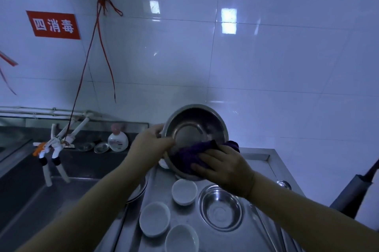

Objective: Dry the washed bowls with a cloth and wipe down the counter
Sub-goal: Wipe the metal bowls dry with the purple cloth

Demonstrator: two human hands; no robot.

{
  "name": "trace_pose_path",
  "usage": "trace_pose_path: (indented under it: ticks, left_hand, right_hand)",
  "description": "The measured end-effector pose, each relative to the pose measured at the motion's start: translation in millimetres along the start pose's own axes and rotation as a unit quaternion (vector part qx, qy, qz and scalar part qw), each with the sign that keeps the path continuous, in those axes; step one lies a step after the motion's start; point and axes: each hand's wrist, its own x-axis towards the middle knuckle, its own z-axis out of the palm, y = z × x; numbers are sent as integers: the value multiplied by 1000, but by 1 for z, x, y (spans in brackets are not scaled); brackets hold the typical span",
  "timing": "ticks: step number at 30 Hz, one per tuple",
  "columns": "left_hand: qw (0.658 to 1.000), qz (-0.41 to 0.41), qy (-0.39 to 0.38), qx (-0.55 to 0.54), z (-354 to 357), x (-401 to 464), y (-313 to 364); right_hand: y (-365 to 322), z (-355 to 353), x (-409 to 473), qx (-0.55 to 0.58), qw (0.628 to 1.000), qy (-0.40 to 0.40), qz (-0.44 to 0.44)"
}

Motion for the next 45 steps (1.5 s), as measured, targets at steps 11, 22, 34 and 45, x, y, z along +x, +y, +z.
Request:
trace_pose_path:
  ticks: [11, 22, 34, 45]
  left_hand:
    - [996, 34, 37, -69, 32, -6, -18]
    - [994, 53, -26, 90, -7, 8, 2]
    - [991, 34, 59, -114, 36, -24, -27]
    - [998, 33, -59, 6, -17, 4, -12]
  right_hand:
    - [-42, 25, 8, -31, 987, 17, 157]
    - [-6, 1, -2, -28, 999, -13, -10]
    - [-56, 11, 15, -13, 989, -7, 150]
    - [-11, -7, 0, -16, 999, -29, -27]
